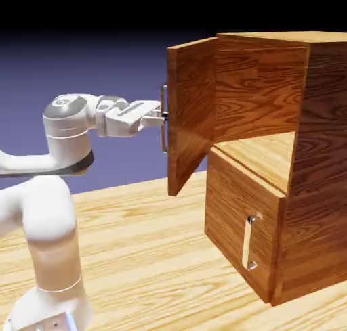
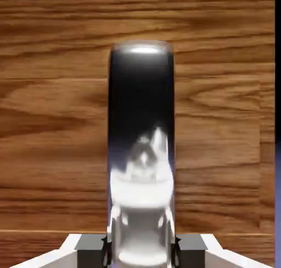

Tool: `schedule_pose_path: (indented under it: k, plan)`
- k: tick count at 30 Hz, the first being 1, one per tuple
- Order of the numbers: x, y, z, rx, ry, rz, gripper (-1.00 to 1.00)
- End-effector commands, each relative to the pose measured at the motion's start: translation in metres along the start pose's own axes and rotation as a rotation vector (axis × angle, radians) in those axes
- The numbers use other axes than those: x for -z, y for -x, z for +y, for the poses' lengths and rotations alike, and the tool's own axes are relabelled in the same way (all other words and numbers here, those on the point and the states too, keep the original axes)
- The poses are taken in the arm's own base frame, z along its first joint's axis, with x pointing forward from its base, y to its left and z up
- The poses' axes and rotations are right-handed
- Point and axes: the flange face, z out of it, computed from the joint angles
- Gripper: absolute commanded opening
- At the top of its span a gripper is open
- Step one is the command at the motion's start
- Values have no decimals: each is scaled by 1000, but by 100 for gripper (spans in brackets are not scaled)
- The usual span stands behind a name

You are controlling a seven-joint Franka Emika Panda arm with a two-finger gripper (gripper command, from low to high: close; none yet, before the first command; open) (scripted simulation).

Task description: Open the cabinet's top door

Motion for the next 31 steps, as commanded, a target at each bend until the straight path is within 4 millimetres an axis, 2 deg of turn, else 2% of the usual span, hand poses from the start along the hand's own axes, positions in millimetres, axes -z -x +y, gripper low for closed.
schedule_pose_path:
  k: [1,9,18,25,30,31]
  plan:
    - [6,2,-2,0,15,14,-100]
    - [58,25,-25,0,144,144,-100]
    - [122,70,-70,0,333,332,-100]
    - [155,107,-107,0,463,462,-100]
    - [169,129,-129,0,534,534,-100]
    - [169,129,-129,0,534,534,100]
